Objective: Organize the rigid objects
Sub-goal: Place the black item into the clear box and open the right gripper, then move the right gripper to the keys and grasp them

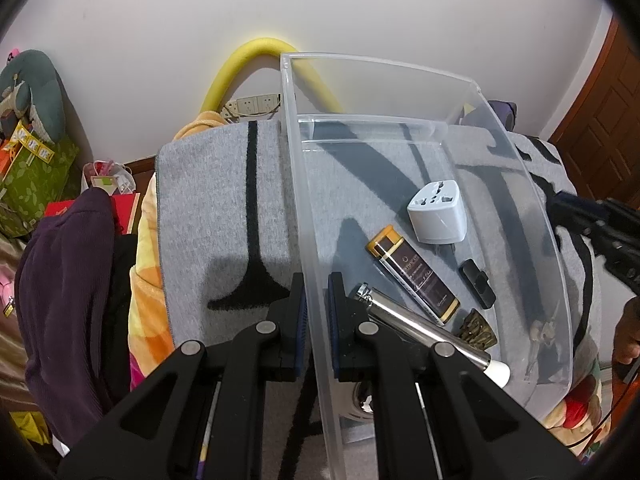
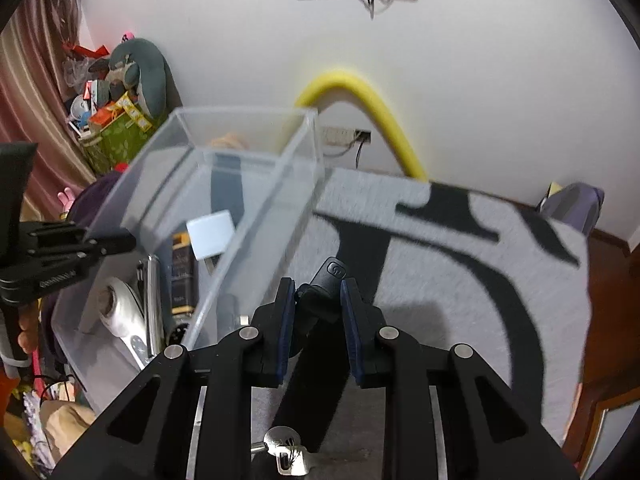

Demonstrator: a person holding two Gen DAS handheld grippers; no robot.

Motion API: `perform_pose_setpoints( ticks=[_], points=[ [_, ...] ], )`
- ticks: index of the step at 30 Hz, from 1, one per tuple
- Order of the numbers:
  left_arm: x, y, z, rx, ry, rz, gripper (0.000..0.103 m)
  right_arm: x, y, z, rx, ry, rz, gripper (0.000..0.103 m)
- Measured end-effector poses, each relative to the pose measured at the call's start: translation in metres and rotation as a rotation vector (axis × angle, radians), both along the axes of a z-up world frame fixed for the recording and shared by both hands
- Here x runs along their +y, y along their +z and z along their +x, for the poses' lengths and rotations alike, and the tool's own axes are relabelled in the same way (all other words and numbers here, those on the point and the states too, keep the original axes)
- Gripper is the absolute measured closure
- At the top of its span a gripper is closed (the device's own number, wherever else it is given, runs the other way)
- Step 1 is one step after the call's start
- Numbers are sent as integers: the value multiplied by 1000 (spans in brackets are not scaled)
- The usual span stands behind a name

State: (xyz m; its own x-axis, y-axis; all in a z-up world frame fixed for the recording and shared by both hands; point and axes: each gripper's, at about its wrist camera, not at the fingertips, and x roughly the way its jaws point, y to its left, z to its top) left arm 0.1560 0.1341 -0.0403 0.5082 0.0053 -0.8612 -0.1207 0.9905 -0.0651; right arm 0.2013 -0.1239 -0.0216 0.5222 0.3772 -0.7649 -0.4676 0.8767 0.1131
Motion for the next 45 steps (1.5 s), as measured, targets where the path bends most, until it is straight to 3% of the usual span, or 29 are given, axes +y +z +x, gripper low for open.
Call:
perform_pose_setpoints(
  ticks=[5, 12, 18, 27, 31, 39, 45],
  points=[
    [1, -1, 0, 1, 0, 5, 95, -2, 27, -13, -69, 10, 37, 82],
    [2, -1, -1, 2, 1, 5, 95, 41, 49, -37, -136, 130, 52, 82],
    [1, -1, 0, 2, 0, 5, 95, 84, 29, -39, -137, 207, -42, 82],
    [1, -1, 0, 1, 0, 4, 95, 107, -5, -27, -30, 239, -97, 79],
    [1, -1, 0, 1, 1, 5, 95, 97, 3, -29, -40, 224, -72, 55],
    [1, -1, 0, 2, 1, 5, 95, 44, 39, -39, -98, 147, 10, 54],
    [1, -1, 1, 3, 1, 10, 95, 0, 40, -54, -121, 88, -12, 54]
  ],
)
